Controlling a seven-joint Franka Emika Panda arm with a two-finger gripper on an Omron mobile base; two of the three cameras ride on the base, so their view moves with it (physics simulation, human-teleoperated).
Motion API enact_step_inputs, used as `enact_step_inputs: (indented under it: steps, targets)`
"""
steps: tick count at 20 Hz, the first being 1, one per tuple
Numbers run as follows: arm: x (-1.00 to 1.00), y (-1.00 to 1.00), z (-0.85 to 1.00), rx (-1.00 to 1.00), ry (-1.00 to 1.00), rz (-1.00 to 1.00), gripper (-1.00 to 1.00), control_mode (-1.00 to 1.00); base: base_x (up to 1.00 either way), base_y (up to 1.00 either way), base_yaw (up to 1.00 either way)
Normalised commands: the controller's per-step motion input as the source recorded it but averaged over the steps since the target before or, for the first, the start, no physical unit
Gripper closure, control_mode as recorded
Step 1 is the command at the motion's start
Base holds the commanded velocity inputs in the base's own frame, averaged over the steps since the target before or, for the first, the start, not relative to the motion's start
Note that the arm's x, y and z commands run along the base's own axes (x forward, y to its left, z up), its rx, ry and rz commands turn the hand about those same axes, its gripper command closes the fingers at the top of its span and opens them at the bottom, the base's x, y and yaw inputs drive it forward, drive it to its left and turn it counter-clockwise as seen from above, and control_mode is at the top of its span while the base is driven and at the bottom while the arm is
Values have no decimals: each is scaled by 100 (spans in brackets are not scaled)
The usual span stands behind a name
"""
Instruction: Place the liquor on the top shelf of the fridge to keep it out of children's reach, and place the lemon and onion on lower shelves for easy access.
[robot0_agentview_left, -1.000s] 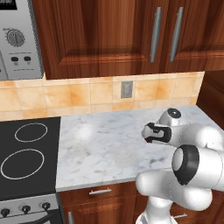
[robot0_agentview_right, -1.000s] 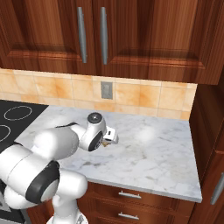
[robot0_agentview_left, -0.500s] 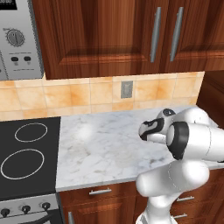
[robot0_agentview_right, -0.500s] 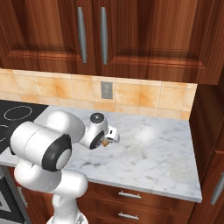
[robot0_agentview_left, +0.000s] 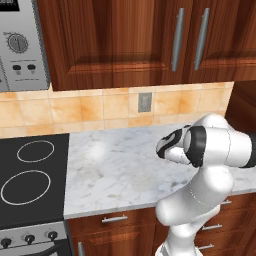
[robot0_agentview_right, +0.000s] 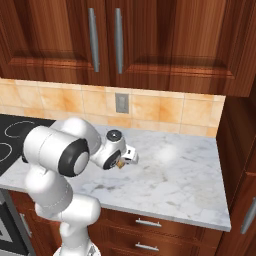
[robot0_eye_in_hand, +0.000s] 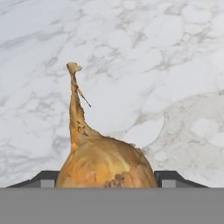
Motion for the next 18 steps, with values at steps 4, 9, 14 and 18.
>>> enact_step_inputs:
  steps: [4, 9, 14, 18]
  targets:
    - [0, -2, -42, -1, 17, 0, 100, -100, 0, 0, 0]
    - [-7, 0, -42, -2, 14, 0, 100, -100, 0, 0, 0]
    - [-86, -9, -3, 0, -15, 12, 100, -100, 0, 0, 0]
    - [-100, 0, 58, 0, -24, 16, 100, -100, 0, 0, 0]
